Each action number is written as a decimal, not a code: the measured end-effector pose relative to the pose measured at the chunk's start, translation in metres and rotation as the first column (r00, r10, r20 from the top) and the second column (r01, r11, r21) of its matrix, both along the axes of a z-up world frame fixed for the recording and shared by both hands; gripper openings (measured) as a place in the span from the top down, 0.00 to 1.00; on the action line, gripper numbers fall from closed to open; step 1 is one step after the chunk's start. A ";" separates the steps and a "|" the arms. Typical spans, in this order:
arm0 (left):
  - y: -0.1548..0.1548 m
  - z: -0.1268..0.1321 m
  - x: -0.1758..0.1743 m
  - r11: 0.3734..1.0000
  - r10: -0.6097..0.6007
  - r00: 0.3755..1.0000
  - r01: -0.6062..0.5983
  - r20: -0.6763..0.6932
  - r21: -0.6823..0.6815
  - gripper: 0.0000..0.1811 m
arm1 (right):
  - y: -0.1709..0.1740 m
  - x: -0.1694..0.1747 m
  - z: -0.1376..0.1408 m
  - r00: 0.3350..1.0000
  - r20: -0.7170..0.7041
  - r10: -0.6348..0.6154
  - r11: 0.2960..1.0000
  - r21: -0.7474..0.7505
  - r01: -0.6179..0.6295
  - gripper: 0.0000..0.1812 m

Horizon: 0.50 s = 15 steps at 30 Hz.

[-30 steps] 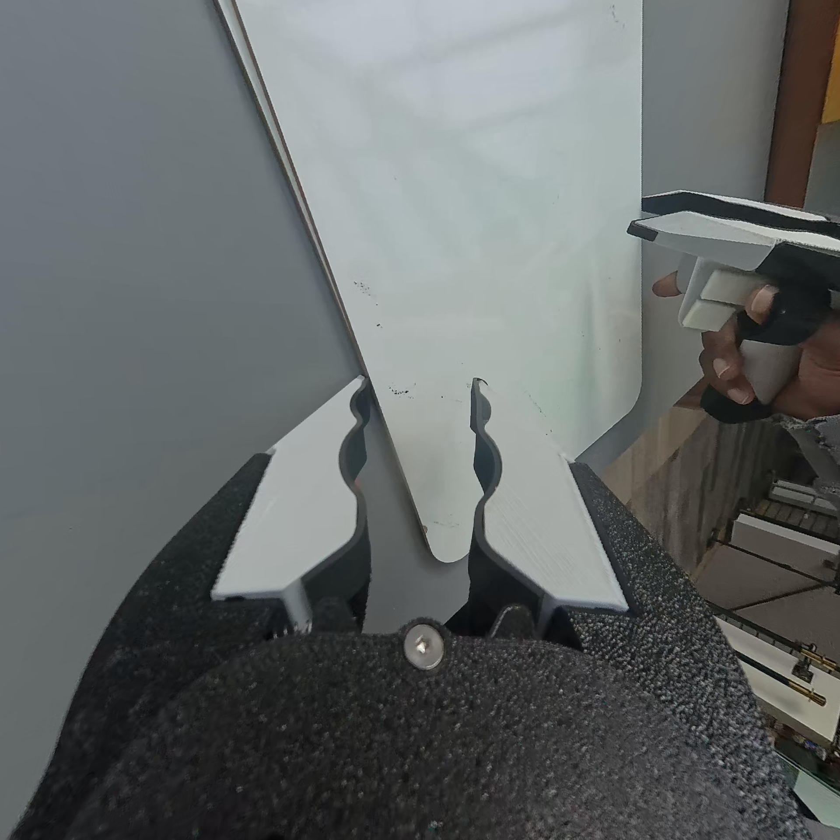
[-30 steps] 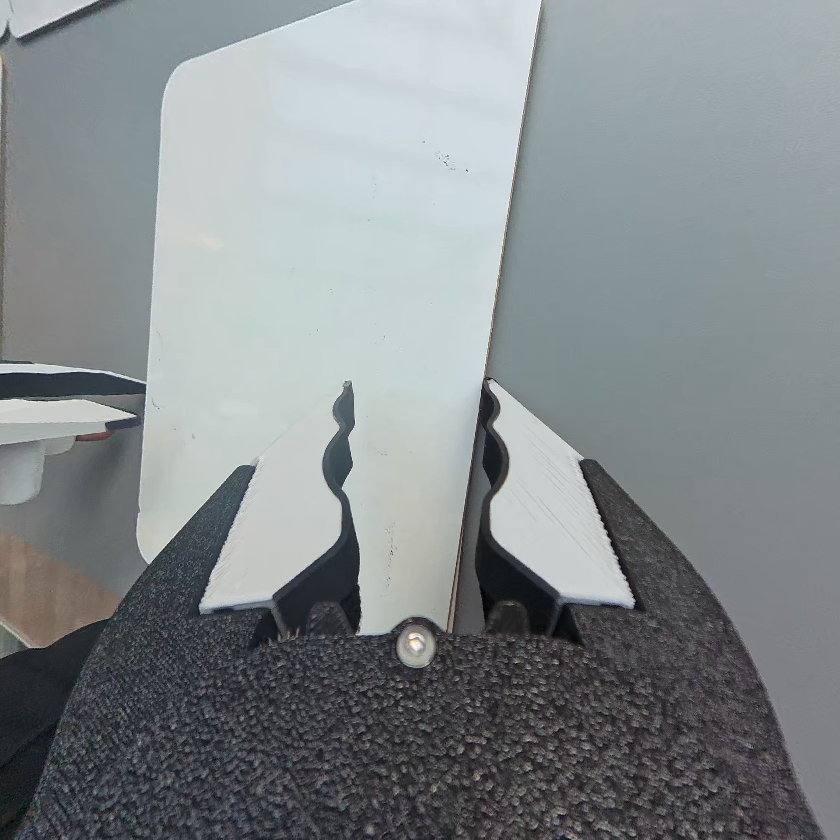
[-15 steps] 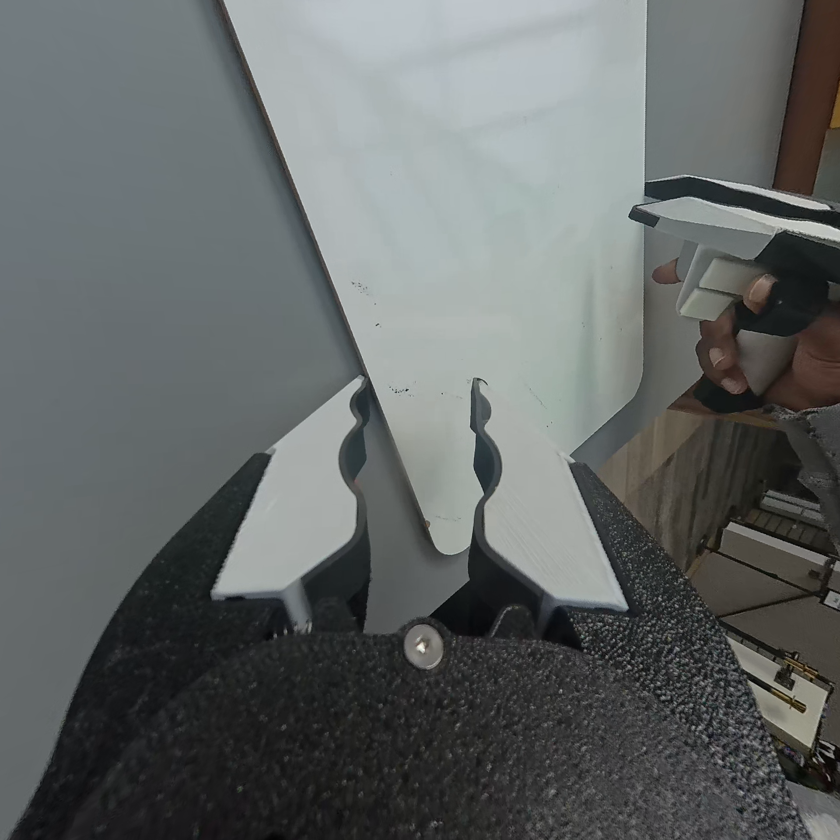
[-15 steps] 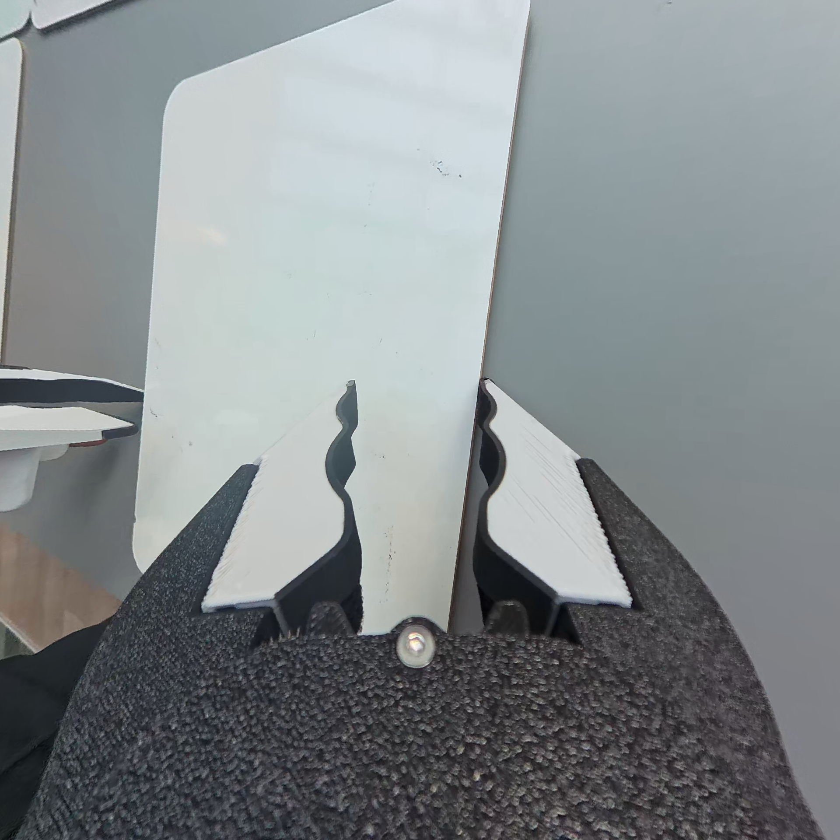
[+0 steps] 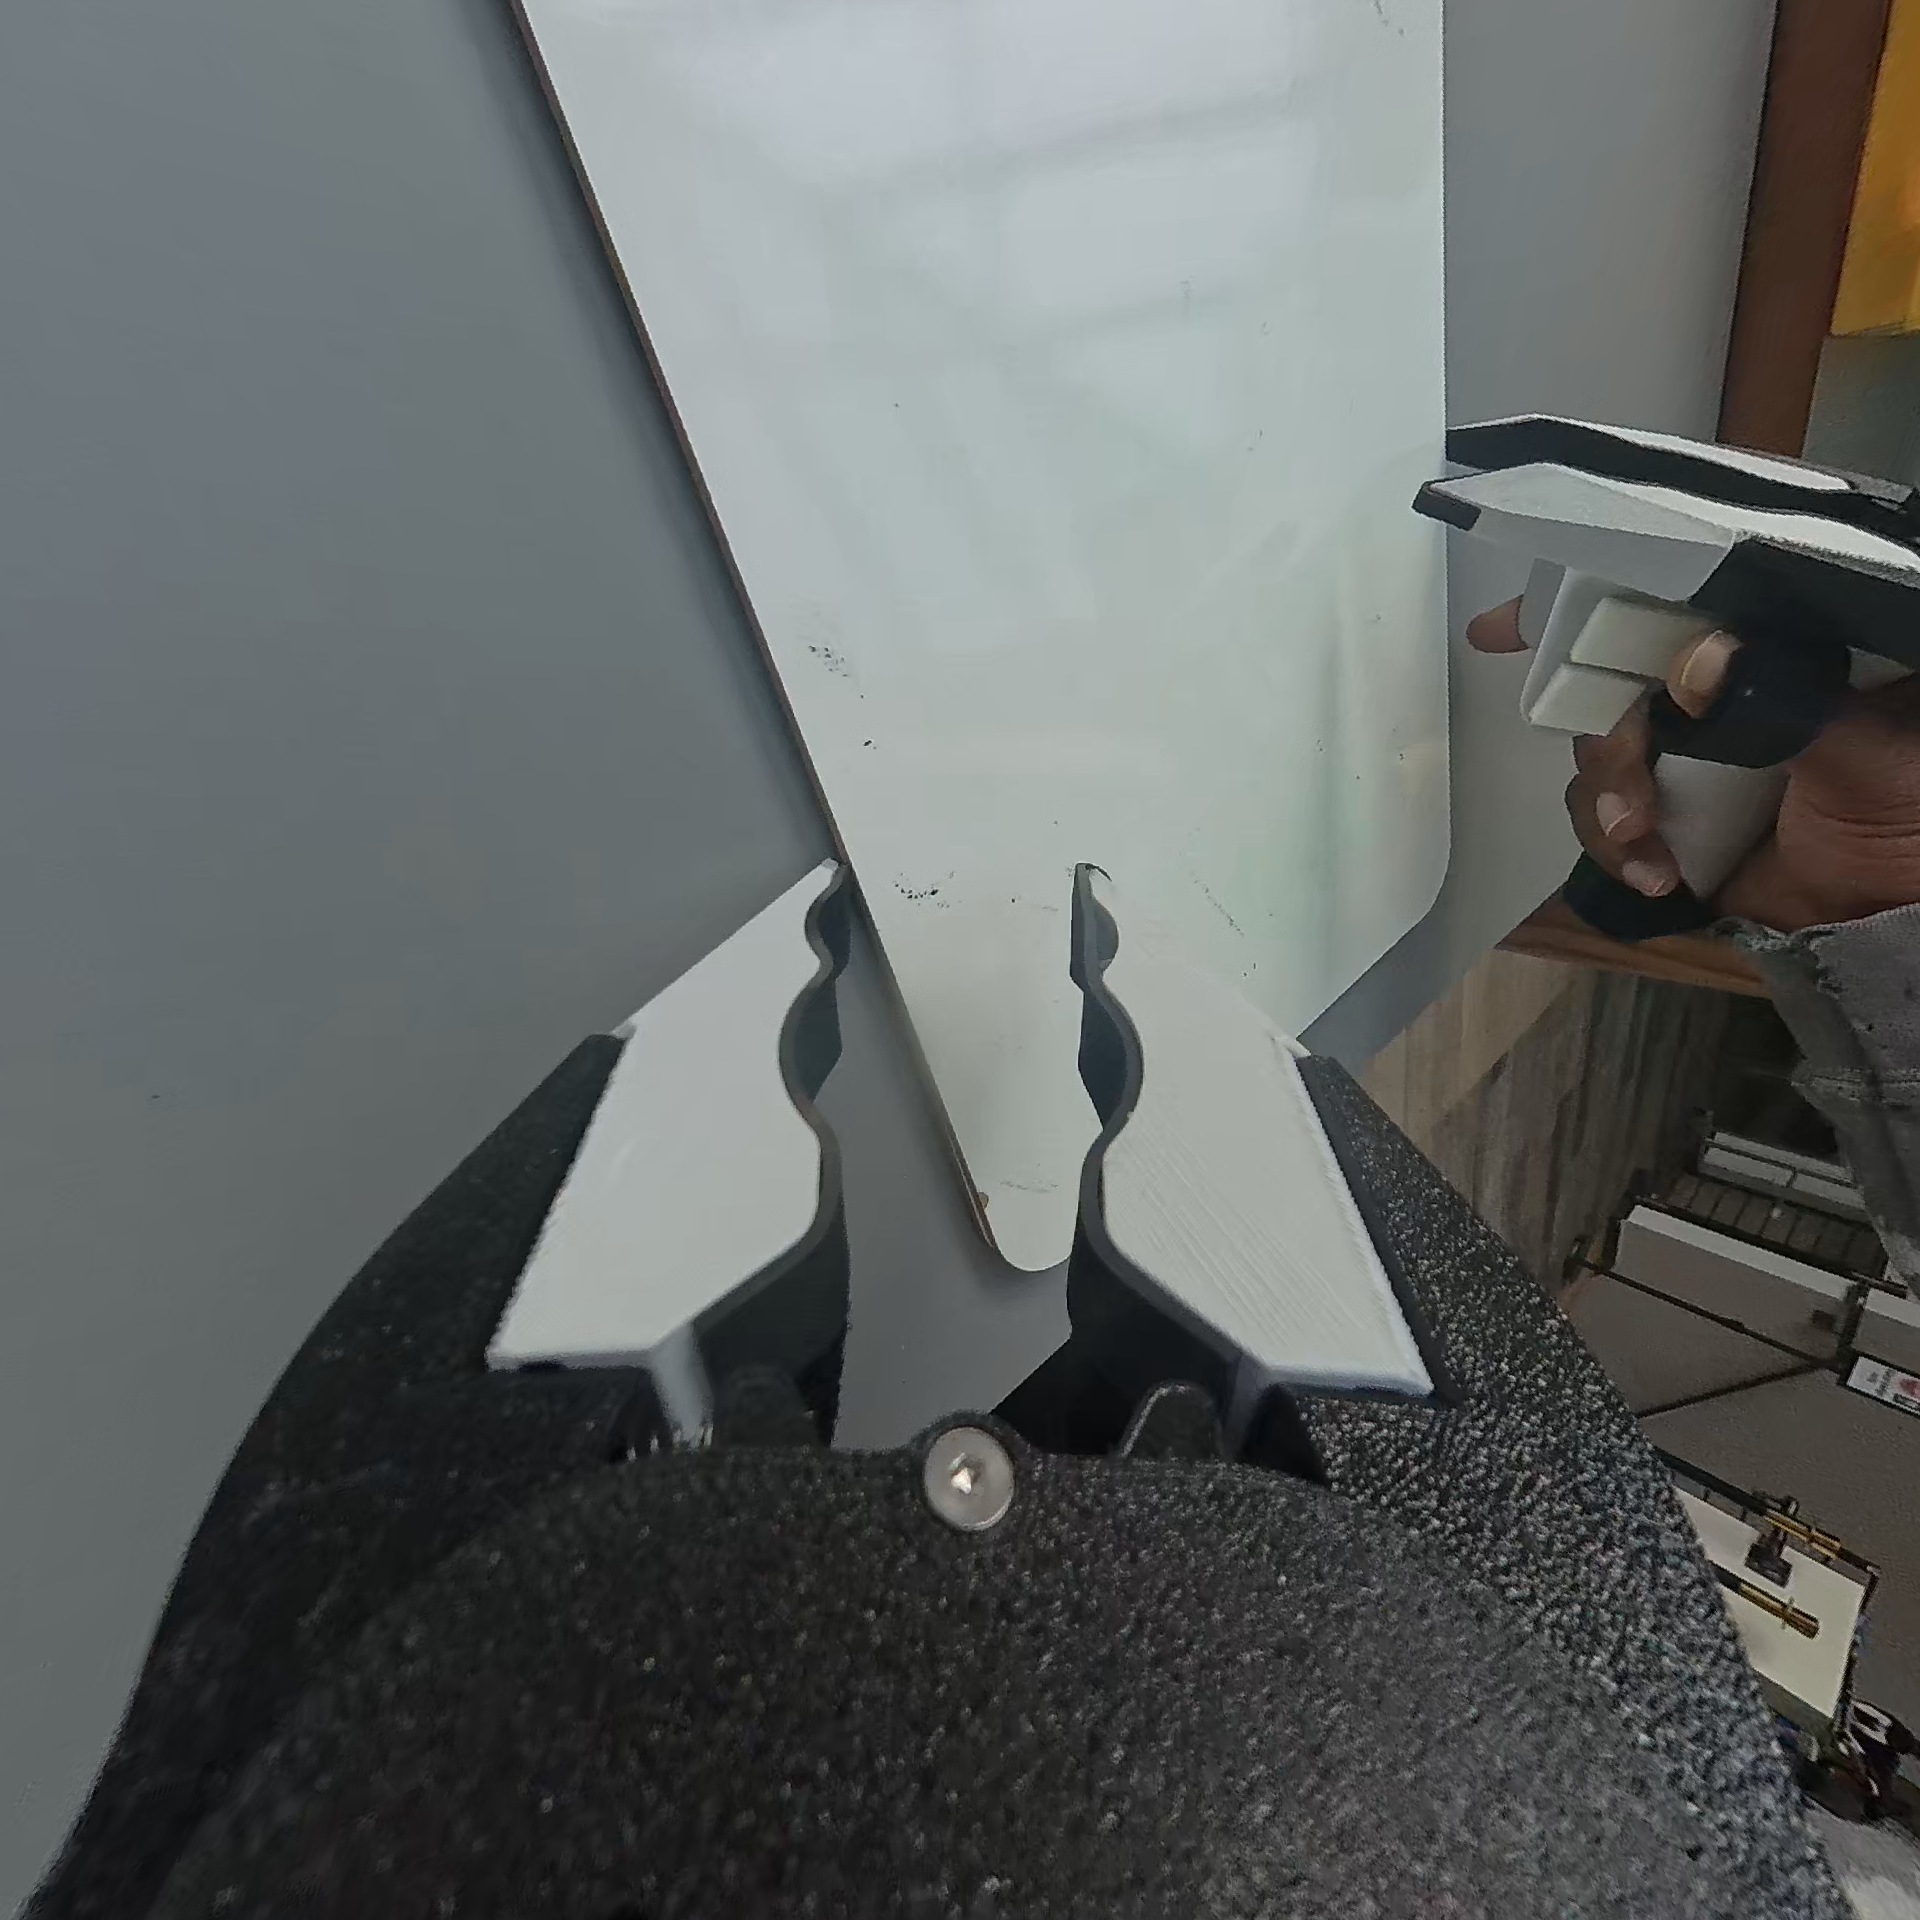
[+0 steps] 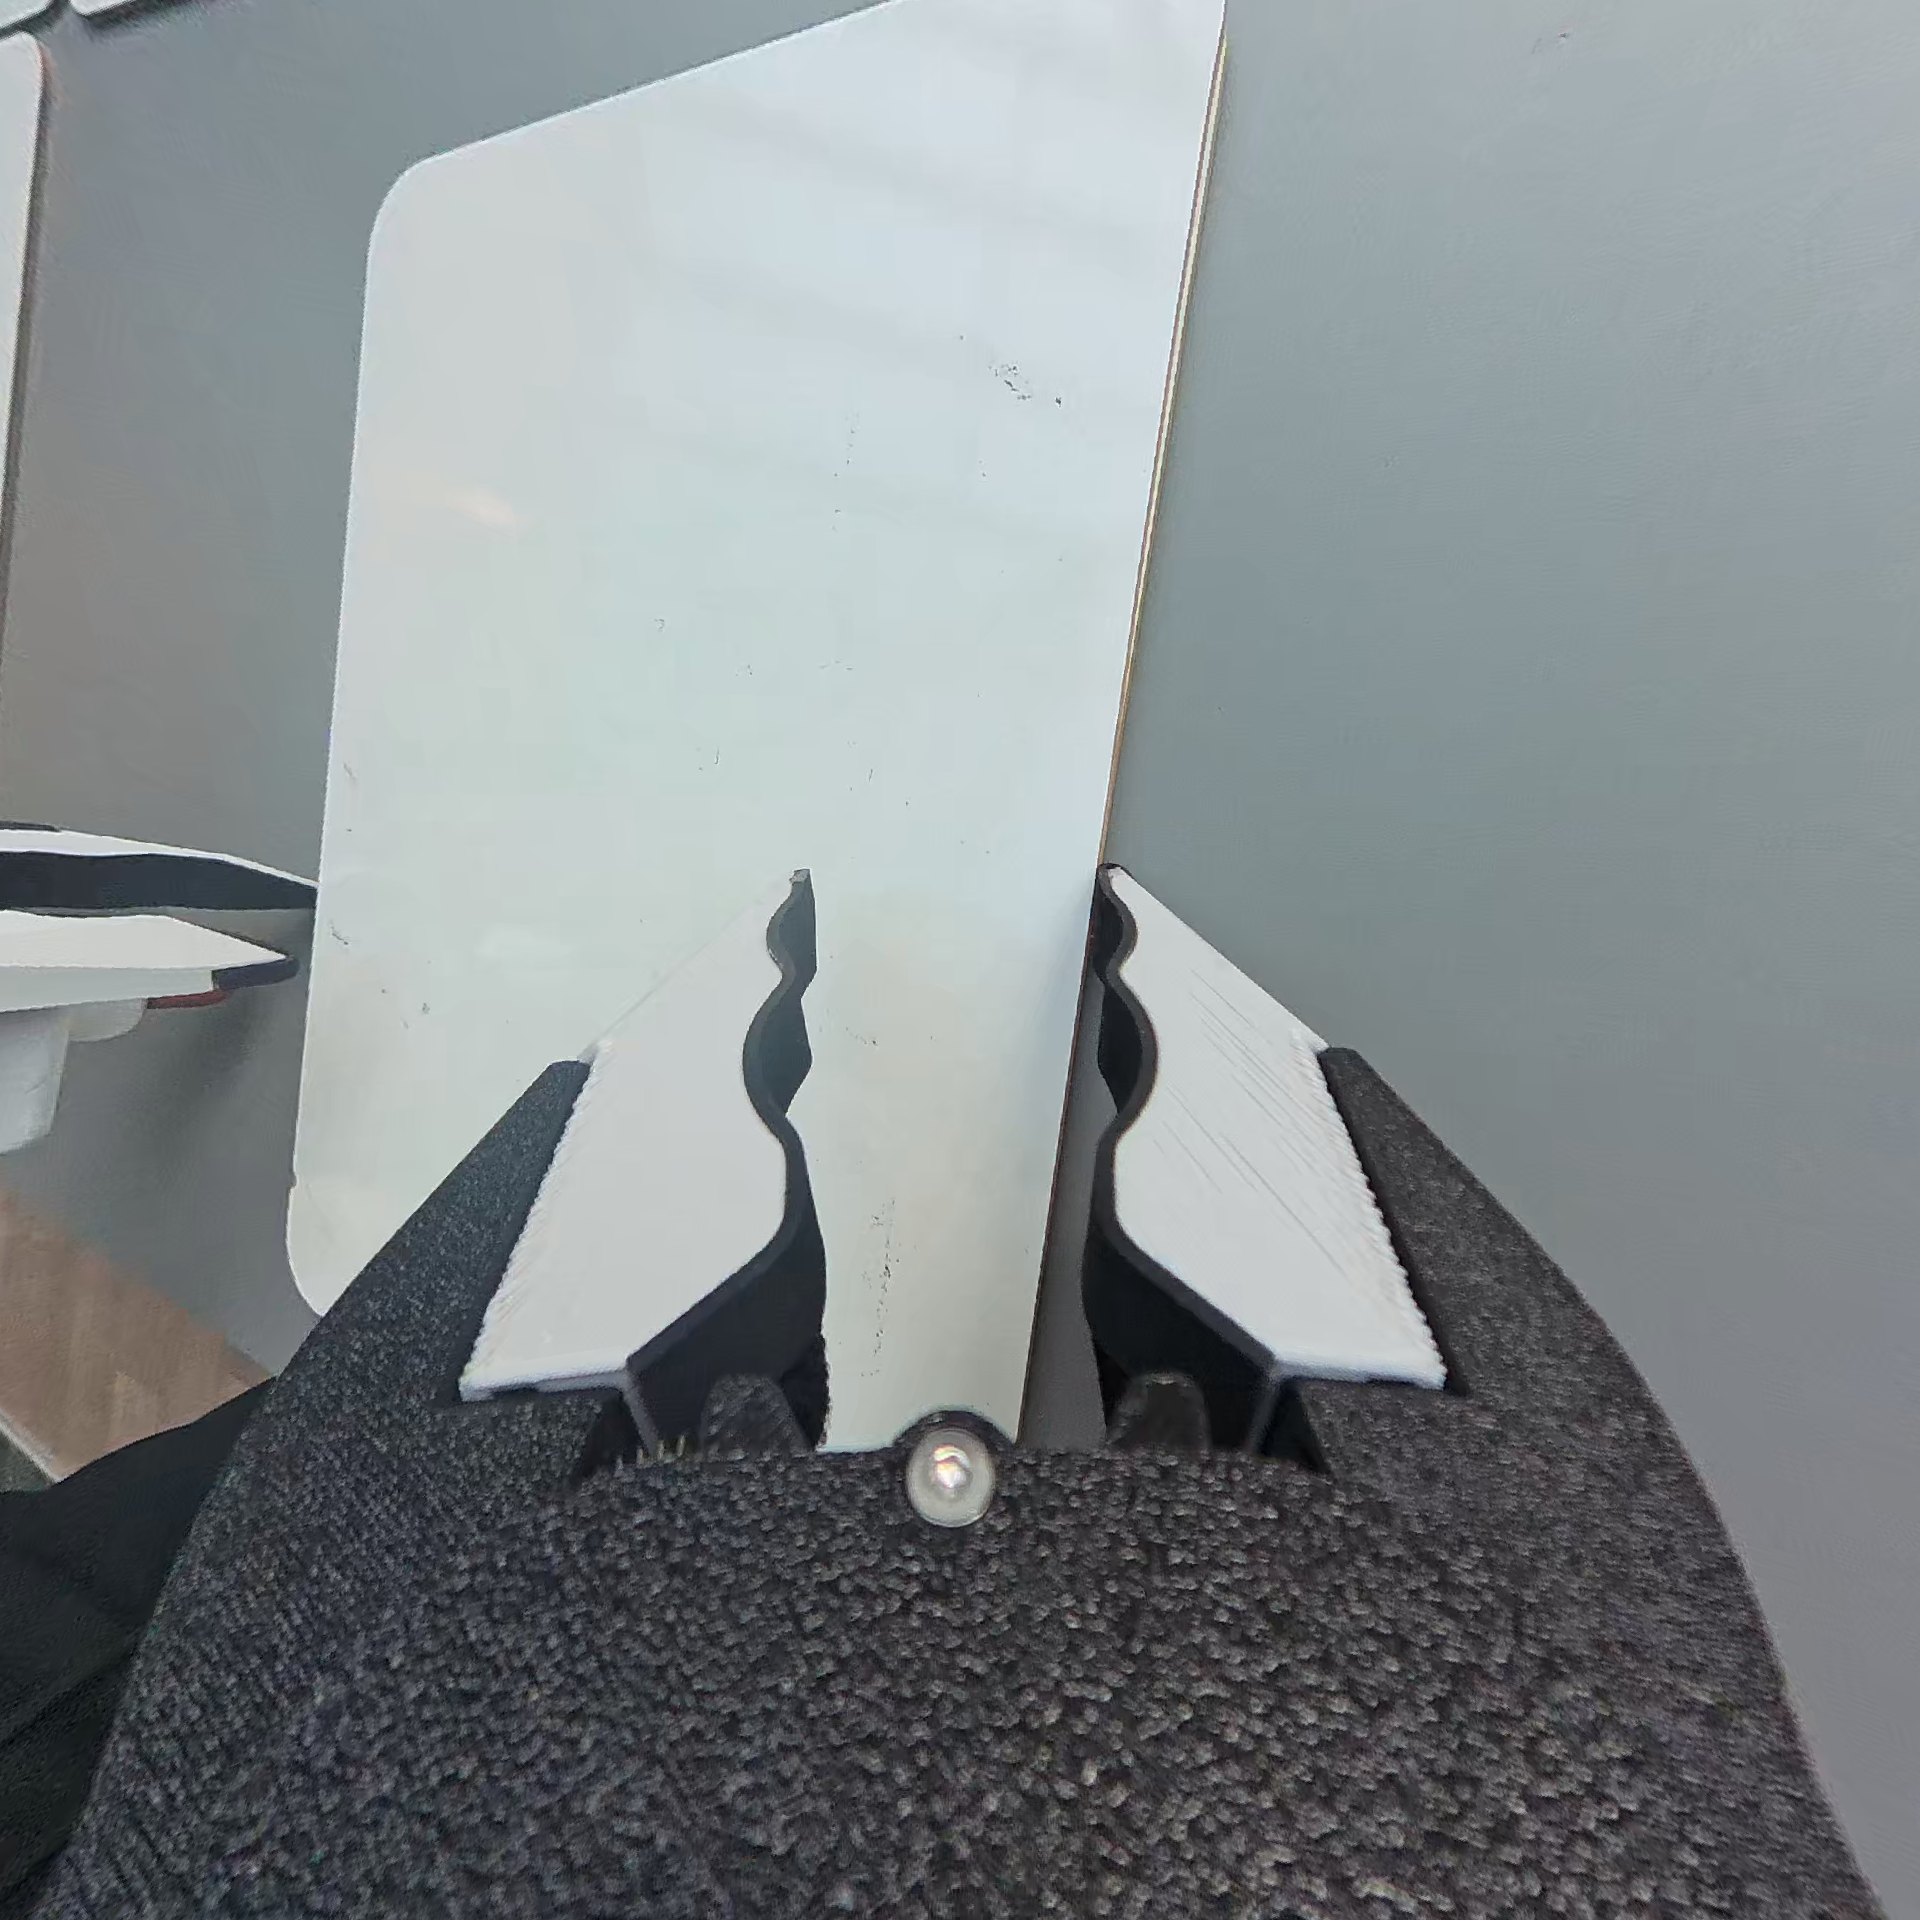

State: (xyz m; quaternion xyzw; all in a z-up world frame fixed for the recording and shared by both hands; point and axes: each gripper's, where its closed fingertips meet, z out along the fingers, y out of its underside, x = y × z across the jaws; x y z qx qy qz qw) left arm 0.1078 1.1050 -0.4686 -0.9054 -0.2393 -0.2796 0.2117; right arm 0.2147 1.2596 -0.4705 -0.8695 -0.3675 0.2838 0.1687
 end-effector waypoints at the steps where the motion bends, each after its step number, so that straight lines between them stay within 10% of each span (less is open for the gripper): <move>1: 0.000 0.000 0.000 1.000 -0.003 1.000 0.003 0.001 0.005 0.77 | 0.000 0.000 0.000 1.000 -0.001 -0.001 1.000 0.000 0.001 0.70; 9: -0.016 0.037 -0.030 0.977 0.012 0.994 0.012 -0.111 0.214 0.73 | -0.015 -0.008 0.037 0.999 -0.037 0.019 0.983 0.181 -0.012 0.65; 15: -0.117 0.045 -0.219 0.980 0.182 0.796 -0.100 -0.577 0.171 0.62 | -0.142 -0.069 0.068 0.970 -0.110 0.219 0.963 0.185 -0.196 0.61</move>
